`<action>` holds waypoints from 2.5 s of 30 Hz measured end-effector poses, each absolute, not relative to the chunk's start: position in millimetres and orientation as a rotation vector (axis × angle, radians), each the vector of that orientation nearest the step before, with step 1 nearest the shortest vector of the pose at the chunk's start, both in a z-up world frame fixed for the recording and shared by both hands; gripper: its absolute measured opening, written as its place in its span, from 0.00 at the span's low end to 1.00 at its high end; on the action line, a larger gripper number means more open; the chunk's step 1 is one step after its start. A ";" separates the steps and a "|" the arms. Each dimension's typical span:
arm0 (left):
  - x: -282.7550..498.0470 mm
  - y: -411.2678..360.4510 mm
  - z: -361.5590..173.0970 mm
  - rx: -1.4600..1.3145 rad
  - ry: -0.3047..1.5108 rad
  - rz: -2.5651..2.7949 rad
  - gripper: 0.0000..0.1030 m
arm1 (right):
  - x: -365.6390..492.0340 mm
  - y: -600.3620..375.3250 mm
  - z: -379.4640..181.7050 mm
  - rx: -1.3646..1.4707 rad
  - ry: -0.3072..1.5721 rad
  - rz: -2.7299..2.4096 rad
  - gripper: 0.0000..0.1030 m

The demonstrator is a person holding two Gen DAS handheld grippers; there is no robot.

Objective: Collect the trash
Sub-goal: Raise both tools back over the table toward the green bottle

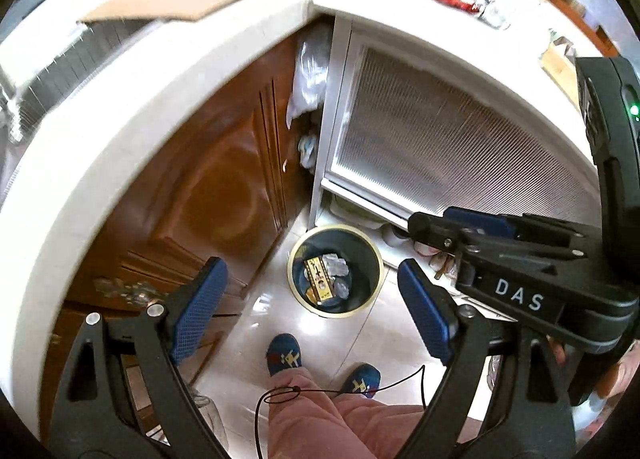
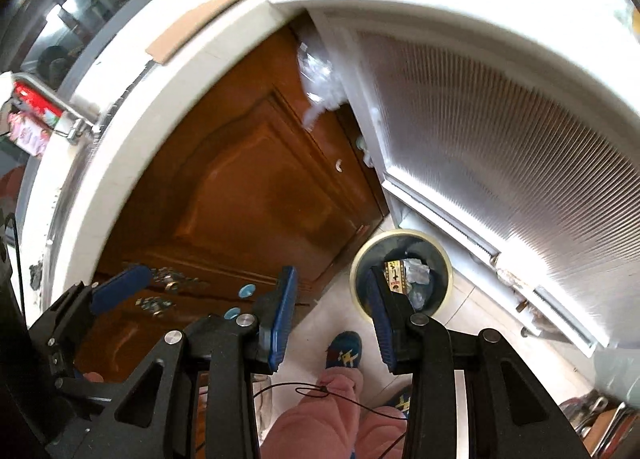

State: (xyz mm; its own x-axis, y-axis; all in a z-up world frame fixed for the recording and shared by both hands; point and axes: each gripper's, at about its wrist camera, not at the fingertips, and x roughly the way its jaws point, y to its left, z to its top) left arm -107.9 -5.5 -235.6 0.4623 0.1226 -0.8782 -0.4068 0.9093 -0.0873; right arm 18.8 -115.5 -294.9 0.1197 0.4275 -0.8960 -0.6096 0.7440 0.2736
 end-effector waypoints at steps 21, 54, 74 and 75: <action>-102.8 18.1 -70.3 -0.269 0.847 0.266 0.82 | -1.5 -154.7 -100.6 -0.151 0.941 0.738 0.35; 108.1 -29.7 -49.6 -0.077 0.911 -0.204 0.82 | 97.6 -300.3 -50.9 0.129 0.779 0.105 0.44; 223.1 -115.0 -74.0 -0.170 1.017 -0.022 0.82 | 269.2 -320.2 -140.4 -0.204 1.051 0.586 0.59; 227.2 -118.5 -73.7 -0.162 1.019 -0.015 0.82 | 269.4 -316.9 -144.6 -0.225 1.054 0.605 0.60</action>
State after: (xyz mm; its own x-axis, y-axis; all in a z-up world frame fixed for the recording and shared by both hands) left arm 227.2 -118.5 -73.7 0.5249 -0.0881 -0.8466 -0.0631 0.9879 -0.1419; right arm 269.4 -316.9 -144.6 0.3508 0.3581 -0.8653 -0.5663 0.8170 0.1086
